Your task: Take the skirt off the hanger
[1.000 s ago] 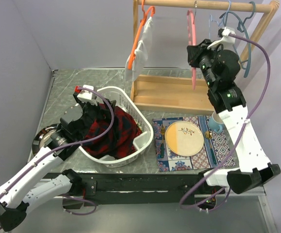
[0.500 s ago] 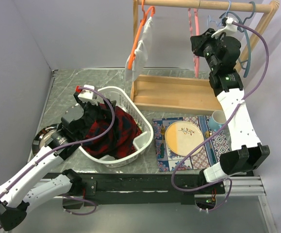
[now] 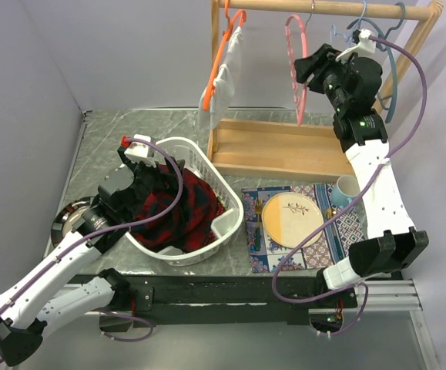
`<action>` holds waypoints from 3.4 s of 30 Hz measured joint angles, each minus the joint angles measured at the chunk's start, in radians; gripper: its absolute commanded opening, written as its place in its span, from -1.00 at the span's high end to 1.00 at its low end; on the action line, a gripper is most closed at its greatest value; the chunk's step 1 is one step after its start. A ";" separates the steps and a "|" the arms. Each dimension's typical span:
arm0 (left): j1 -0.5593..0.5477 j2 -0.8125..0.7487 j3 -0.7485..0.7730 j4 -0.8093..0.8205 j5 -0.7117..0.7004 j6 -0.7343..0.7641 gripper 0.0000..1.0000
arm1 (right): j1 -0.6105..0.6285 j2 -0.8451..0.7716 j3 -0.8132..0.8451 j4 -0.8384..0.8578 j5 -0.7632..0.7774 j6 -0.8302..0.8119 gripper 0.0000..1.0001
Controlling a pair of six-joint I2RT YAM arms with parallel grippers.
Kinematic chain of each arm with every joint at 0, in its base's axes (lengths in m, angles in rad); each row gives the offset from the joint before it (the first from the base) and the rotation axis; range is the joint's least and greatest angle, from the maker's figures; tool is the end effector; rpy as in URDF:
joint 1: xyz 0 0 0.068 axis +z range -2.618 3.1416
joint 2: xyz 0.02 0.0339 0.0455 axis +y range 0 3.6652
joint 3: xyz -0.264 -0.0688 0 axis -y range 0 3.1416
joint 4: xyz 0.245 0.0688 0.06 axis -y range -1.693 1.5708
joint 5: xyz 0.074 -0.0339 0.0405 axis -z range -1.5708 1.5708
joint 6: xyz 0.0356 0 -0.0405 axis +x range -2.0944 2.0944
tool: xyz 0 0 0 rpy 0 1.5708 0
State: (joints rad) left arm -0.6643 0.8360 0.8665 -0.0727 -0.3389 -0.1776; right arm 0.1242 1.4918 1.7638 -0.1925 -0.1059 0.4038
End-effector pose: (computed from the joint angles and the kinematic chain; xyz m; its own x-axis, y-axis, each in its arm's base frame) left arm 0.1597 -0.1100 0.3723 -0.0892 -0.1418 -0.9859 0.3090 0.9370 -0.1627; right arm 0.3251 0.0444 0.5090 -0.0170 0.3916 -0.9200 -0.2404 0.8915 0.3840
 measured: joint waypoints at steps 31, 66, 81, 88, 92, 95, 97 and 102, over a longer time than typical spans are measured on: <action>0.000 0.060 0.106 0.046 0.054 0.005 -0.82 | 0.200 -0.746 -0.677 0.093 -0.183 0.121 -0.76; -0.019 0.906 0.987 0.053 0.019 0.206 0.53 | 0.214 -1.019 -0.814 0.048 -0.051 0.014 -0.85; -0.086 0.912 1.034 0.044 -0.020 0.267 0.98 | 0.217 -1.031 -0.814 0.041 -0.044 0.006 -0.86; -0.122 0.912 1.053 0.070 -0.053 0.294 0.99 | 0.217 -1.033 -0.814 0.039 -0.044 0.002 -0.86; -0.124 0.917 1.061 0.077 -0.054 0.301 0.99 | 0.217 -1.044 -0.814 0.026 -0.037 -0.005 -0.86; -0.130 0.936 1.081 0.098 -0.055 0.320 0.98 | 0.217 -1.051 -0.814 0.018 -0.037 -0.008 -0.87; -0.136 0.950 1.094 0.119 -0.056 0.336 0.98 | 0.217 -1.053 -0.814 0.015 -0.037 -0.010 -0.87; -0.147 0.987 1.158 0.141 -0.056 0.360 0.98 | 0.217 -1.057 -0.814 0.005 -0.033 -0.019 -0.88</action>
State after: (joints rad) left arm -0.8116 1.8233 2.0243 0.0681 -0.3950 0.1829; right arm 0.3408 0.4351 0.9501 -0.1875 -0.1387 0.3843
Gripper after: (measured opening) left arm 0.196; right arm 0.937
